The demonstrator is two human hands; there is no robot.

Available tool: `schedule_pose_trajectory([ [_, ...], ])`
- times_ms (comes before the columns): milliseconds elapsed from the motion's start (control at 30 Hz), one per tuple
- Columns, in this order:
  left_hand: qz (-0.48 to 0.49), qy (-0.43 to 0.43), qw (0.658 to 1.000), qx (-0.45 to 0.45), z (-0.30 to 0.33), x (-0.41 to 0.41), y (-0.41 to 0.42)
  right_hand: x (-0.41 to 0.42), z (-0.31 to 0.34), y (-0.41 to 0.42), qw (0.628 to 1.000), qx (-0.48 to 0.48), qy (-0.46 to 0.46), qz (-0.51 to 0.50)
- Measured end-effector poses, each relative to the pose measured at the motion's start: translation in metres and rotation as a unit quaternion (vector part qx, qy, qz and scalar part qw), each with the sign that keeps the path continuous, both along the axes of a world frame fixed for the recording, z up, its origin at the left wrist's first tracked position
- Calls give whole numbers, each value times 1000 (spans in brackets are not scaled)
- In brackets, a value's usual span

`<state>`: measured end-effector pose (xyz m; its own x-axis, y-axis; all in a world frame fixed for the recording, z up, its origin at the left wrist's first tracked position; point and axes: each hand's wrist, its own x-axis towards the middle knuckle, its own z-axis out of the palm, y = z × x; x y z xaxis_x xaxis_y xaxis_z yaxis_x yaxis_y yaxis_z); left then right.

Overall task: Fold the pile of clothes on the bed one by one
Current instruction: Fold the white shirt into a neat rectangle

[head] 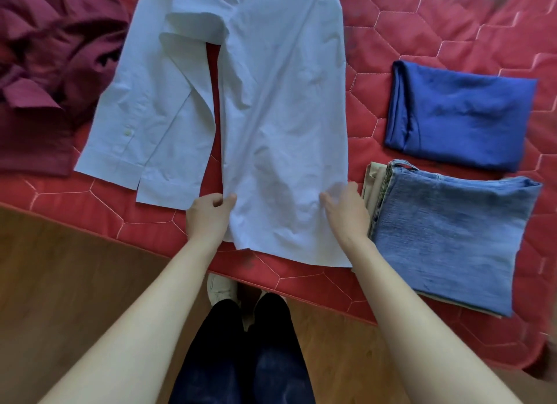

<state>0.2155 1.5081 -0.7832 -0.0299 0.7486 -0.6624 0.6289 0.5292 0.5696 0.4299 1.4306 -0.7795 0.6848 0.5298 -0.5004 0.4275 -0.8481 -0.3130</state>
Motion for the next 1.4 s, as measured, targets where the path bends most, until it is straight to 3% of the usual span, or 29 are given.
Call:
schedule_pose_trajectory([
  [133, 8, -79, 995, -53, 5, -7, -10, -10, 8, -24, 994, -3, 88, -61],
  [300, 58, -197, 979, -7, 39, -19, 0, -14, 47, -34, 939, 197, 231, -159],
  [367, 63, -190, 980, -14, 48, -30, -10, -25, 56, -50, 934, 205, 240, -164],
  [467, 57, -132, 989, -43, 54, -46, -31, -46, 58, -78, 948, 128, 234, -171],
  [600, 60, -159, 985, -6, 54, -63, -36, -54, 58, -100, 928, 231, 244, -162],
  [700, 72, -98, 991, -46, 42, -72, -48, -64, 43, -126, 938, 129, 243, -211],
  [767, 21, -28, 996, -80, 29, -80, -58, -69, 31, -142, 962, 21, 206, -179],
  [833, -74, 94, 990, -75, 24, -86, -62, -72, 31, -145, 987, -50, 106, -112],
  [900, -129, 218, 967, 26, 30, -86, -62, -75, 36, -136, 998, -30, -32, -33],
  [933, -155, 238, 953, 110, 34, -83, -63, -77, 38, -128, 996, 11, -86, 1],
  [1000, -230, 211, 912, 265, 38, -68, -61, -84, 37, -103, 983, 110, -131, 60],
  [1067, -314, 158, 869, 349, 31, -43, -53, -94, 25, -67, 968, 176, -128, 126],
  [1200, -461, 143, 798, 362, -11, 10, -22, -103, -20, 5, 945, 187, -119, 240],
  [1300, -472, 180, 804, 313, -54, 1, 2, -80, -55, 0, 941, 80, -125, 304],
  [1400, -444, 197, 817, 311, -68, -32, -2, -55, -64, -46, 938, 56, -185, 288],
])
